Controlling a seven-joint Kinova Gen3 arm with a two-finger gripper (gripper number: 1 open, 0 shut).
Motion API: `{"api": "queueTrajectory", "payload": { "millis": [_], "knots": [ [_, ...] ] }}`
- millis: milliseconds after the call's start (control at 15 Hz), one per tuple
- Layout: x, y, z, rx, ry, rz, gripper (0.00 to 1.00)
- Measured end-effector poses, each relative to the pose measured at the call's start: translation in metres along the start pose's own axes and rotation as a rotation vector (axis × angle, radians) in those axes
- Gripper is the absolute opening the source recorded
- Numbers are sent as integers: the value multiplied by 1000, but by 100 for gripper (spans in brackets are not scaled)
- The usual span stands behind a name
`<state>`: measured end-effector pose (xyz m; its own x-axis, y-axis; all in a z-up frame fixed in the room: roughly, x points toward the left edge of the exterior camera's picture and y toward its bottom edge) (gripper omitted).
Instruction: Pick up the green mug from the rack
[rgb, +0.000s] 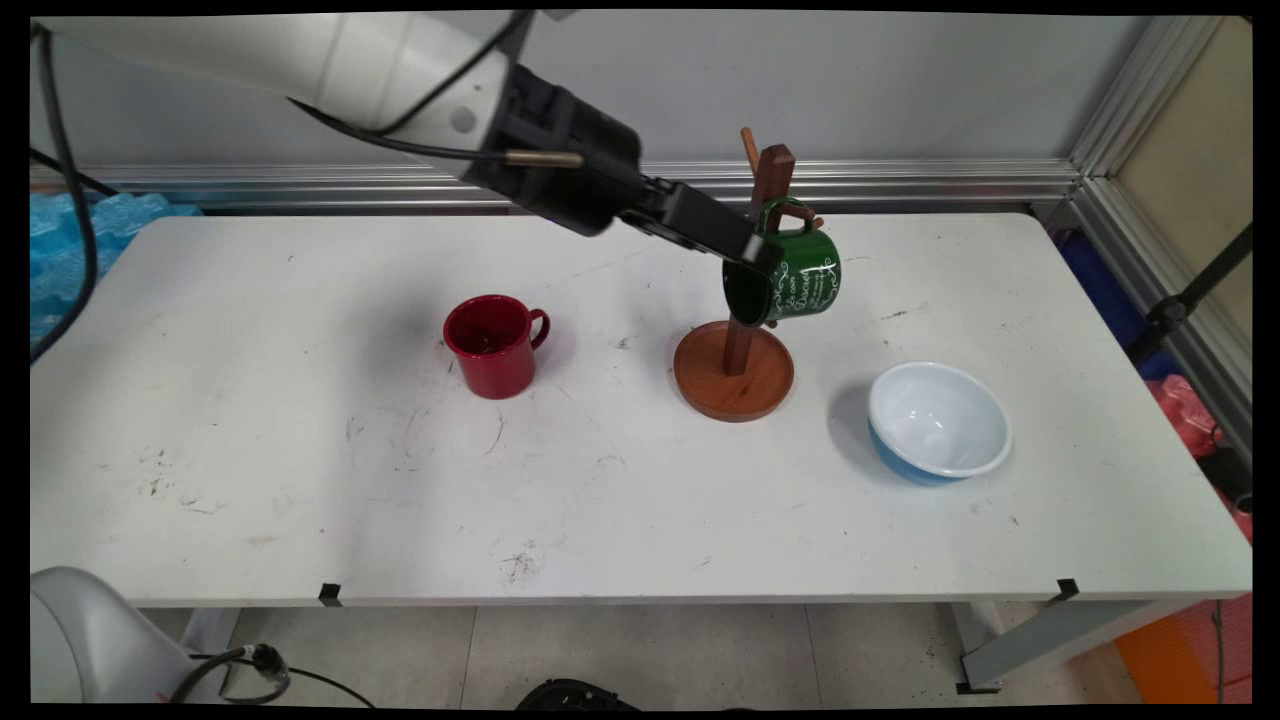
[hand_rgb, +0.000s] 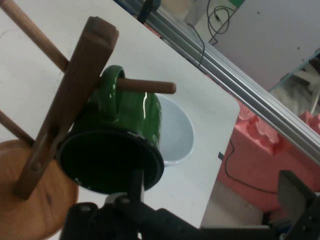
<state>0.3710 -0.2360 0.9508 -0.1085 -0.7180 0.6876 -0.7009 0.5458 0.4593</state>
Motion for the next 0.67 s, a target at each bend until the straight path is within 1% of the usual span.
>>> {"api": "queueTrajectory", "payload": {
  "millis": [267,667],
  "knots": [
    [1,2,23,12,4,-43,100],
    [-4,-1,46,38,-4,-85,100]
  ]
}}
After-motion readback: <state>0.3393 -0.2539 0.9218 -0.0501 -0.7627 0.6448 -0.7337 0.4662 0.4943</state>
